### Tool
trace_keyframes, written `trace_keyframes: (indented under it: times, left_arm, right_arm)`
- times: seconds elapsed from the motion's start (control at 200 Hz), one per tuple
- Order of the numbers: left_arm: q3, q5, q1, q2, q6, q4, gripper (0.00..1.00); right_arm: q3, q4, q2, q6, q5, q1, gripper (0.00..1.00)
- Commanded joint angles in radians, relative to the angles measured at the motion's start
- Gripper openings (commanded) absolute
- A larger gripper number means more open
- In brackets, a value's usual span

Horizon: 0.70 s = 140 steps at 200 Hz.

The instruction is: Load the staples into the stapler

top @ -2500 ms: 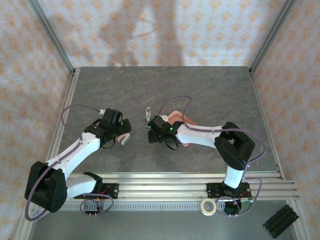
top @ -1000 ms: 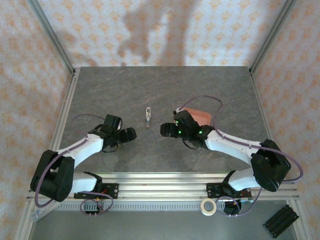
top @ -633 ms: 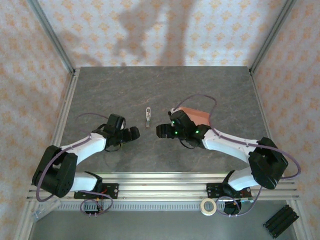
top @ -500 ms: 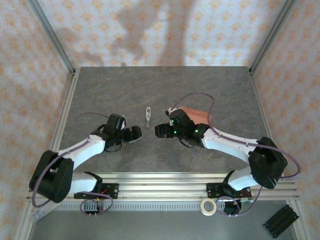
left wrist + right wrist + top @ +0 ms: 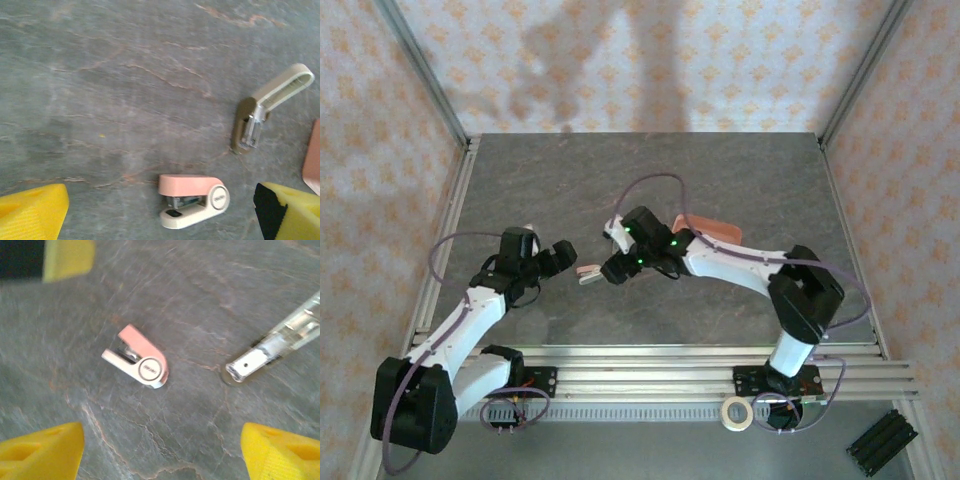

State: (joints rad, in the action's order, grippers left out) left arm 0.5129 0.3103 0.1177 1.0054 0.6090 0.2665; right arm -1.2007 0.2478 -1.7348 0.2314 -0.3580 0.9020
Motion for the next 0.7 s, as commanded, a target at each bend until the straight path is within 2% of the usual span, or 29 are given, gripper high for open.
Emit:
trace_keyframes:
  times: [0.0,0.095,0.245,0.405,0.495,0.696]
  left_arm:
    - [-0.023,0.030,-0.057,-0.019,0.000,0.047,0.97]
    - [-0.031,0.057,-0.093,-0.023,0.006,0.042,0.97]
    - [-0.037,0.088,-0.133,-0.028,0.006,0.040,0.97]
    - [-0.034,0.103,-0.154,-0.026,-0.001,0.043,0.97]
    - [-0.033,0.107,-0.159,-0.029,-0.003,0.052,0.97]
    - [-0.033,0.115,-0.161,-0.042,-0.015,0.063,0.96]
  right_arm:
    - [-0.110,0.149,-0.089,0.290,0.004,0.051,0.84]
    - [-0.218,0.236,-0.189,0.375,0.035,0.070,0.86]
    - [-0.329,0.276,-0.314,0.426,0.025,0.070,0.87]
    - [-0.433,0.306,-0.415,0.452,-0.004,0.070,0.82]
    - [-0.476,0.330,-0.455,0.466,-0.017,0.071,0.74]
    - [-0.472,0.320,-0.468,0.499,-0.005,0.070,0.42]
